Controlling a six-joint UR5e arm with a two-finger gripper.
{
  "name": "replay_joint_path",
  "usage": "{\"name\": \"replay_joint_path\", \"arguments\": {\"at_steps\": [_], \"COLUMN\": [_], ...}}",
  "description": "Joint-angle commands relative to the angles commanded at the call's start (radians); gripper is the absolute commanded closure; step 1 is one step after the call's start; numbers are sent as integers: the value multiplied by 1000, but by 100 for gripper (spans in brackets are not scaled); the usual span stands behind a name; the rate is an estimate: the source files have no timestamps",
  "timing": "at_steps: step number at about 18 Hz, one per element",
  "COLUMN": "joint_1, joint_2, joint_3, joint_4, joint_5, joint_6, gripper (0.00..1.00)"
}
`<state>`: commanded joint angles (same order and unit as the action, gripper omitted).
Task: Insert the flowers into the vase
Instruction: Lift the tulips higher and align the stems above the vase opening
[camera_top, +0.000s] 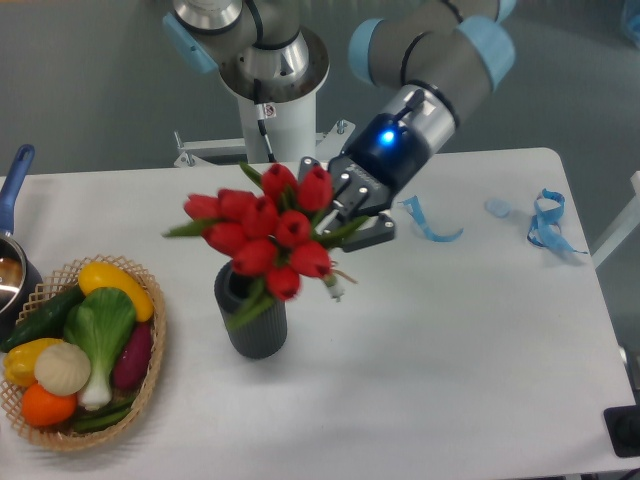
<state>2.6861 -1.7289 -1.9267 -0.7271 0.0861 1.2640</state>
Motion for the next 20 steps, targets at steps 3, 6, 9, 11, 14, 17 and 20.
{"name": "replay_joint_path", "arguments": {"at_steps": [3,6,9,11,14,17,20], "joint_1": [-6,-12,-20,-28,-38,-40,-40], "joint_2": [26,41,57,69,63,52,25], "joint_3": [-28,-31,-38,-66,-92,-104,-112], "joint_4": [0,-2,-5,-6,-6,-6,-8], "joint_5": [-66,-72,-71,-69,-66,-65,-57], "joint_6": [-5,-9,-9,-9,-2,-2,-2], "gripper": [84,84,84,84,84,84,84]}}
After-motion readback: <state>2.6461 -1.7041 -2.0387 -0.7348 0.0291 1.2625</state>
